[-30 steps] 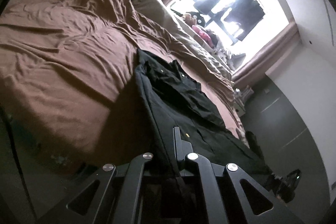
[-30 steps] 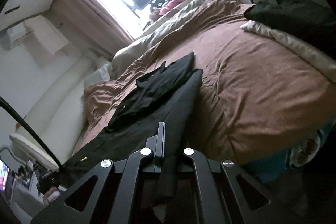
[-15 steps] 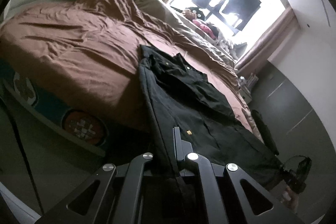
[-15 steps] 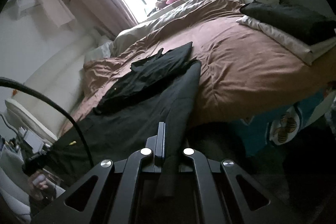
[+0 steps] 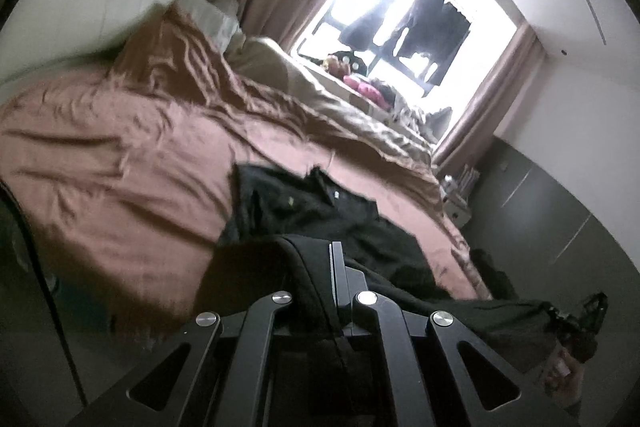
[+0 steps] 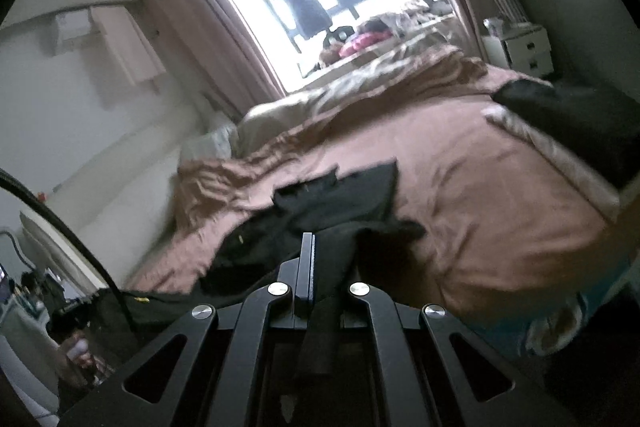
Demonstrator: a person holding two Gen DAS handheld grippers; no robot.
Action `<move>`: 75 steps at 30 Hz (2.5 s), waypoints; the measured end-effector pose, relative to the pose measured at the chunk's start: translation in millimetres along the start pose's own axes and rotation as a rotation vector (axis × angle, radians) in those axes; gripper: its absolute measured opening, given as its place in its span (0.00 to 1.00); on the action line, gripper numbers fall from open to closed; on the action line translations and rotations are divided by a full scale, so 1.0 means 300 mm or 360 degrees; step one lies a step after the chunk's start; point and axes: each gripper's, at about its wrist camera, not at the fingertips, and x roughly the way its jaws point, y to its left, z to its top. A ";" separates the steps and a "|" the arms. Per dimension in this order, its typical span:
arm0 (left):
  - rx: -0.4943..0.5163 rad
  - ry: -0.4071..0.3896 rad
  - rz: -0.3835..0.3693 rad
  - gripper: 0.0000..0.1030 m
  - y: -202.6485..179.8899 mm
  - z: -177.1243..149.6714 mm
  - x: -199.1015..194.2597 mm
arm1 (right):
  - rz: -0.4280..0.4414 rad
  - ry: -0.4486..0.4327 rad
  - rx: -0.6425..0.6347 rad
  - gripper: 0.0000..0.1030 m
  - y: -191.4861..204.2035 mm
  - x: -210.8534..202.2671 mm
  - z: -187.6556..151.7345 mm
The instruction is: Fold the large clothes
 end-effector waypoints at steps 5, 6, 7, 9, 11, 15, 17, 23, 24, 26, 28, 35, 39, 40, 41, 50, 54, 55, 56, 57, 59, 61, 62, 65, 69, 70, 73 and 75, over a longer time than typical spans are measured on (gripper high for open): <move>0.0053 -0.0052 -0.0013 0.03 -0.045 0.155 0.074 | -0.0018 -0.0052 -0.0038 0.00 0.047 0.093 0.123; 0.0057 -0.0057 -0.0012 0.03 -0.050 0.182 0.093 | -0.0019 -0.0055 -0.0040 0.00 0.047 0.123 0.139; 0.0063 -0.0063 -0.0010 0.03 -0.055 0.210 0.115 | -0.0022 -0.0057 -0.0042 0.00 0.045 0.152 0.149; 0.0079 -0.0070 -0.0002 0.03 -0.067 0.264 0.161 | -0.0030 -0.0061 -0.0046 0.00 0.046 0.212 0.190; 0.0096 -0.0075 0.0007 0.03 -0.074 0.318 0.214 | -0.0036 -0.0061 -0.0047 0.00 0.034 0.289 0.221; 0.0117 -0.0069 0.0043 0.03 -0.082 0.404 0.317 | -0.0066 -0.0060 -0.0067 0.00 0.020 0.421 0.273; 0.0121 -0.0057 0.0059 0.04 -0.080 0.436 0.366 | -0.0072 -0.0041 -0.0047 0.00 -0.004 0.487 0.293; 0.0139 -0.0009 0.0119 0.04 -0.058 0.531 0.557 | -0.0095 0.0005 -0.0048 0.00 -0.033 0.685 0.360; 0.0138 0.0003 0.0128 0.04 -0.046 0.540 0.590 | -0.0097 0.0016 -0.0054 0.00 -0.037 0.725 0.370; 0.0130 0.0032 0.0150 0.04 -0.024 0.557 0.671 | -0.0108 0.0041 -0.0060 0.00 -0.050 0.794 0.396; 0.0121 0.0062 0.0170 0.04 0.000 0.565 0.746 | -0.0126 0.0076 -0.0052 0.00 -0.074 0.879 0.403; 0.0064 0.0194 0.0233 0.04 0.116 0.552 1.026 | -0.0200 0.0216 0.0024 0.00 -0.168 1.142 0.427; 0.0036 0.0294 0.0295 0.04 0.188 0.508 1.169 | -0.0251 0.0309 0.0070 0.00 -0.217 1.289 0.411; 0.0019 0.0326 0.0310 0.04 0.211 0.493 1.202 | -0.0258 0.0321 0.0081 0.00 -0.219 1.317 0.413; -0.0001 0.0363 0.0328 0.04 0.234 0.478 1.237 | -0.0265 0.0336 0.0089 0.00 -0.225 1.344 0.408; -0.0142 0.0558 0.0339 0.26 0.343 0.396 1.372 | -0.0316 0.0549 0.0125 0.06 -0.239 1.505 0.412; -0.0117 0.0457 0.0298 0.77 0.311 0.436 1.312 | -0.0274 0.0526 0.0112 0.80 -0.220 1.483 0.465; -0.0103 0.0424 0.0299 0.87 0.299 0.442 1.298 | -0.0274 0.0510 0.0104 0.85 -0.223 1.472 0.469; -0.0086 0.0385 0.0297 0.88 0.287 0.452 1.273 | -0.0278 0.0502 0.0088 0.85 -0.217 1.461 0.477; -0.0072 0.0371 0.0289 0.88 0.279 0.459 1.258 | -0.0277 0.0518 0.0068 0.85 -0.207 1.451 0.489; -0.0025 0.0388 0.0297 0.88 0.261 0.458 1.237 | -0.0306 0.0536 0.0034 0.85 -0.198 1.438 0.489; 0.0049 0.0407 0.0340 0.88 0.244 0.447 1.223 | -0.0323 0.0556 -0.0017 0.85 -0.187 1.425 0.483; 0.0099 0.0408 0.0372 0.88 0.235 0.439 1.213 | -0.0323 0.0581 -0.0044 0.85 -0.179 1.427 0.475; 0.0206 0.0460 0.0443 0.88 0.235 0.414 1.212 | -0.0371 0.0654 -0.0116 0.85 -0.169 1.445 0.441; 0.0321 0.0634 0.0558 0.88 0.261 0.357 1.252 | -0.0524 0.0752 -0.0267 0.85 -0.149 1.498 0.418; 0.0363 0.0682 0.0579 0.87 0.266 0.338 1.261 | -0.0549 0.0784 -0.0299 0.85 -0.140 1.514 0.409; 0.0483 0.0776 0.0601 0.87 0.272 0.288 1.268 | -0.0556 0.0889 -0.0369 0.85 -0.100 1.557 0.382; 0.0555 0.0835 0.0618 0.87 0.277 0.259 1.281 | -0.0594 0.0963 -0.0467 0.85 -0.078 1.598 0.364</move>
